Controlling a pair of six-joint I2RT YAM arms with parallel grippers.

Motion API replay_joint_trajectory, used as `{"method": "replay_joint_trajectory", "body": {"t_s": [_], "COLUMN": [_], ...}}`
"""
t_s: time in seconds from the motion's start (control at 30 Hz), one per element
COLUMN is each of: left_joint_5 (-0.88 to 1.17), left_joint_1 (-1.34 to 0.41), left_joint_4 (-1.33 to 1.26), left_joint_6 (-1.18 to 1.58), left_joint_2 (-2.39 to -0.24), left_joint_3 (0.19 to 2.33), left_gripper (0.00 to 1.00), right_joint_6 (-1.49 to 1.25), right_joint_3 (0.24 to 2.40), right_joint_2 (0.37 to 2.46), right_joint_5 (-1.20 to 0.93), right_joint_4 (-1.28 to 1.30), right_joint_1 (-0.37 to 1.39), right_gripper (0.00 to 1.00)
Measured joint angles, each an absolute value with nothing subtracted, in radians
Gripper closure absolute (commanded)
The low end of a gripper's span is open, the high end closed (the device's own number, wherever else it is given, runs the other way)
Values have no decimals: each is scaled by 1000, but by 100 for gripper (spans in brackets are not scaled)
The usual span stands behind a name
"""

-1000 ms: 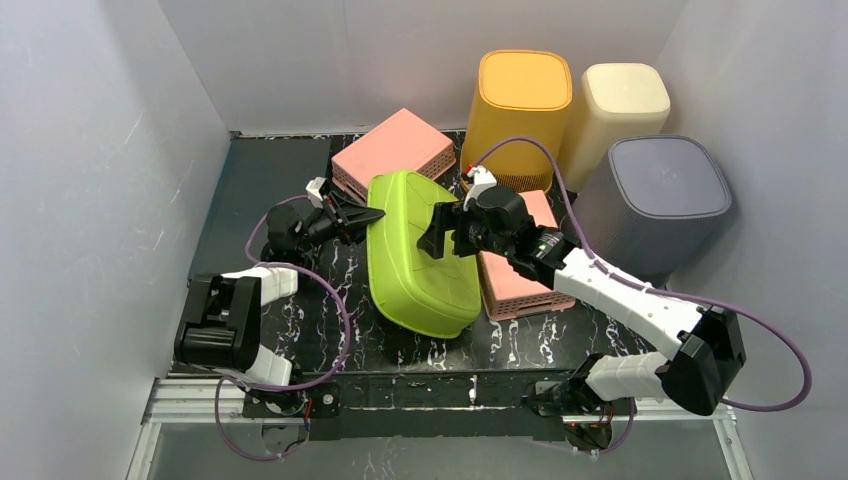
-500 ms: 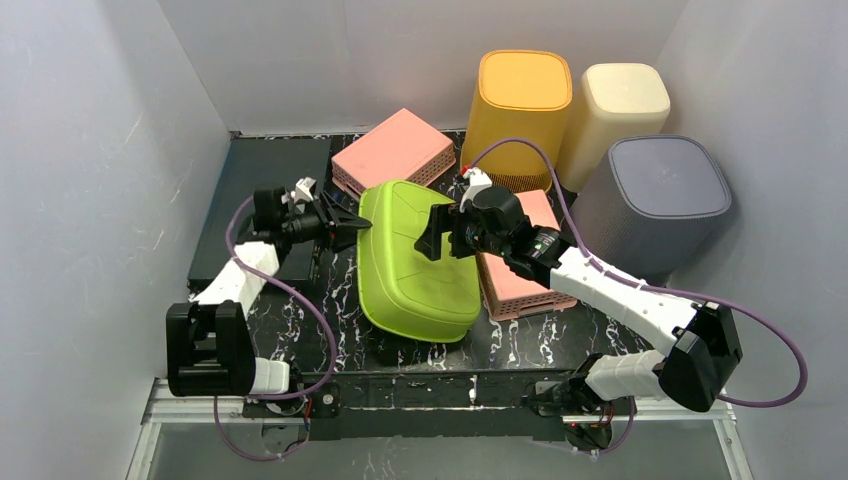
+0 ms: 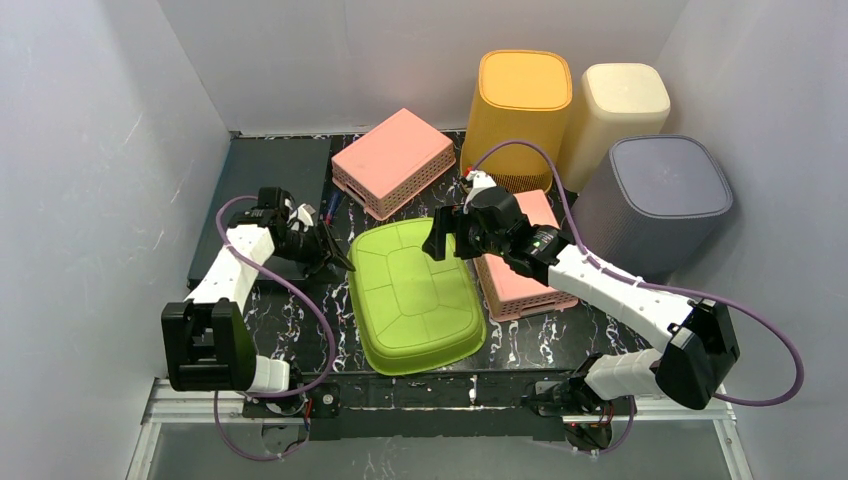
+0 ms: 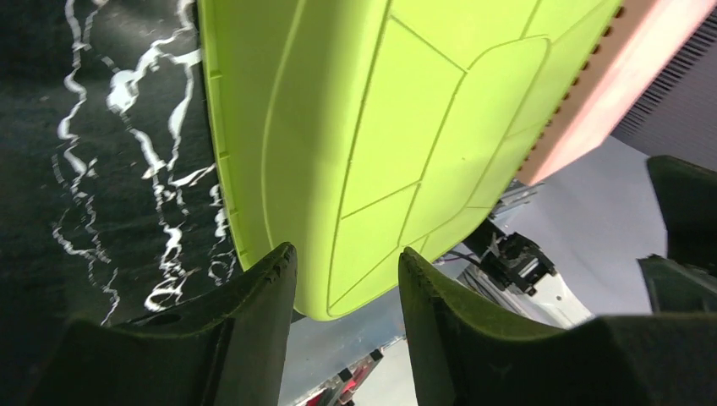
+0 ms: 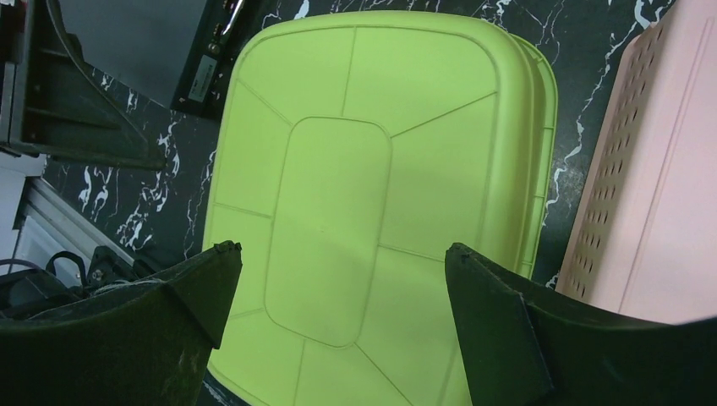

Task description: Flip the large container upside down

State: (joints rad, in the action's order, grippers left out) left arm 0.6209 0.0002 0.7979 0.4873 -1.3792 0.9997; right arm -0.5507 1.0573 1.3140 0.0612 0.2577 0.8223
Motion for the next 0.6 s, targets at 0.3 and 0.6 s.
{"method": "replay_joint_trajectory", "body": {"t_s": [0.3,0.6], "left_joint_5": [530,541], "left_joint_1": [0,-2], "left_joint_4": [884,869], "left_joint_6": [456,489], "left_joint_2": [-1338,-1128], "left_joint_3": [1063,1125], "left_gripper": [54,53], "right_joint_6": [-548,-514], "right_joint_3": [1057,1057], "right_joint_2": [1314,1309], "right_joint_5": [78,47], "right_joint_4": [288,318], "right_joint_1": [808,720], "right_gripper": [1,1]}}
